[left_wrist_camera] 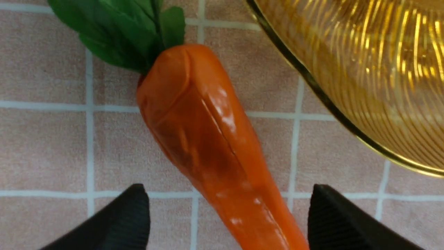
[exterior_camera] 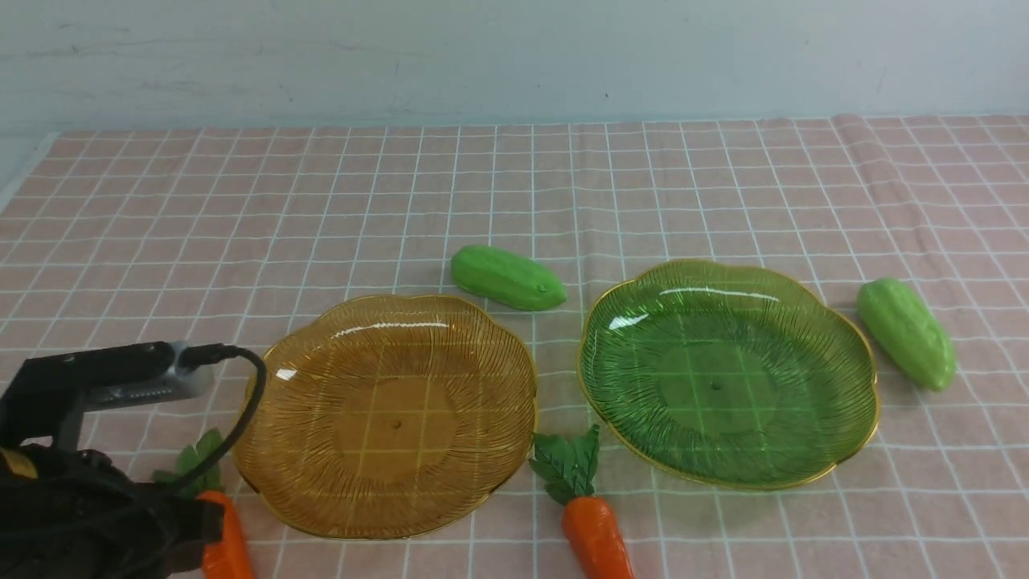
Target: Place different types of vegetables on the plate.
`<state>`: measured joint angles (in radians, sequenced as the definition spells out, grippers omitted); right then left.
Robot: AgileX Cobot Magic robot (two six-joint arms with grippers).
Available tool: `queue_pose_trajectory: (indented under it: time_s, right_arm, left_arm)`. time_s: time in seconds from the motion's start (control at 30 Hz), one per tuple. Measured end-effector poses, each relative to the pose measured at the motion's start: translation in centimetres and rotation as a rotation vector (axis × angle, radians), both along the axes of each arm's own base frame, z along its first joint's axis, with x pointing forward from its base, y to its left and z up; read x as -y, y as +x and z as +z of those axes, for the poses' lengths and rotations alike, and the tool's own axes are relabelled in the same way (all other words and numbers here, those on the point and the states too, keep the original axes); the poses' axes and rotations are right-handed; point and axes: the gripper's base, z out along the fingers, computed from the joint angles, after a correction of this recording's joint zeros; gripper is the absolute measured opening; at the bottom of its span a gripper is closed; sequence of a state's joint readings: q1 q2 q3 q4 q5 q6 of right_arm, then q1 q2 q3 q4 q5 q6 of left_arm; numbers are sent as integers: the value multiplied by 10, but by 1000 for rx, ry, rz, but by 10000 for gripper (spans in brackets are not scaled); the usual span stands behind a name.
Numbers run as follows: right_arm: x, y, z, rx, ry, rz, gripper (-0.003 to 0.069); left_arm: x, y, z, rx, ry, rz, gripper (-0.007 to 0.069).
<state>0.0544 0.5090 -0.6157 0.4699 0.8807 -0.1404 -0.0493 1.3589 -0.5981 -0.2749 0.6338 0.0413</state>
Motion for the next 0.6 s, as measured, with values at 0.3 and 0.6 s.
queue_pose_trajectory:
  time_s: [0.3, 0.6]
  right_arm:
    - [1, 2, 2, 35, -9, -7, -15]
    - [-2, 5, 3, -58, -16, 25, -15]
  left_arm:
    - [-1, 12, -31, -115, 14, 31, 372]
    - [-9, -9, 18, 6, 90, 39, 188]
